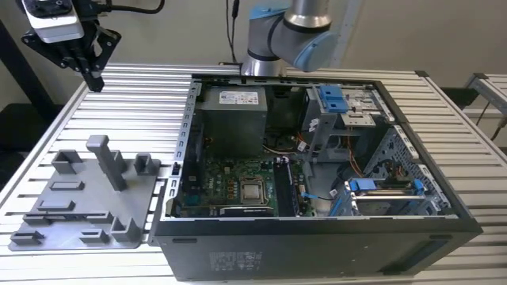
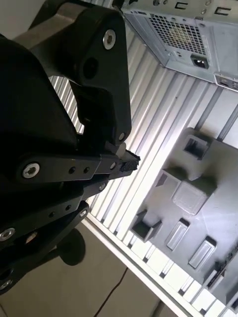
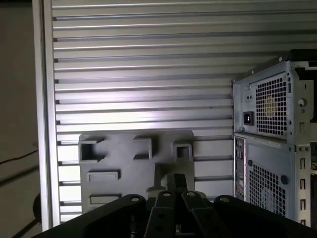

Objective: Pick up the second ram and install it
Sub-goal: 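Reach for the second ram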

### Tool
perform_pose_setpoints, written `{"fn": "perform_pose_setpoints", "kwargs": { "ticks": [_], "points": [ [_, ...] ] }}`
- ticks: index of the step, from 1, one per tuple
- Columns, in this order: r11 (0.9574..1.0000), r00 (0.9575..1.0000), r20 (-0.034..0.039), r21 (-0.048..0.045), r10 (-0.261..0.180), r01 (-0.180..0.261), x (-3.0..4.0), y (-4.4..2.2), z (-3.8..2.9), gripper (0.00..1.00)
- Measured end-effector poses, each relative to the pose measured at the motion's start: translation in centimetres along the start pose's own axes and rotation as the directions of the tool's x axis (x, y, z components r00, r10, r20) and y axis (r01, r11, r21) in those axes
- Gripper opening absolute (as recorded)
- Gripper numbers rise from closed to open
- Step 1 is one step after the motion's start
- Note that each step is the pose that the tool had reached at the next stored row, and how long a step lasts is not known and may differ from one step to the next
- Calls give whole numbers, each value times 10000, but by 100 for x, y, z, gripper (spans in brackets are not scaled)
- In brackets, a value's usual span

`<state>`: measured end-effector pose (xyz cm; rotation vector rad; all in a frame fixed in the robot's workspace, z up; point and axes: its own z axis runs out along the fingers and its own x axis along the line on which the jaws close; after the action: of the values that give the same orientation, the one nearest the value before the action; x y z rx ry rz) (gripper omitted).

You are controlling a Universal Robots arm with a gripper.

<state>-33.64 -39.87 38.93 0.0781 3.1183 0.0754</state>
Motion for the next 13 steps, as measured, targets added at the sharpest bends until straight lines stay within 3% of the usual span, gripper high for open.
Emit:
{"fn": "perform_pose_setpoints", "kwargs": {
  "ticks": [13],
  "points": [
    [10000, 10000, -1, -1, -21, 21, 500, -25, -9, 11]
  ]
}}
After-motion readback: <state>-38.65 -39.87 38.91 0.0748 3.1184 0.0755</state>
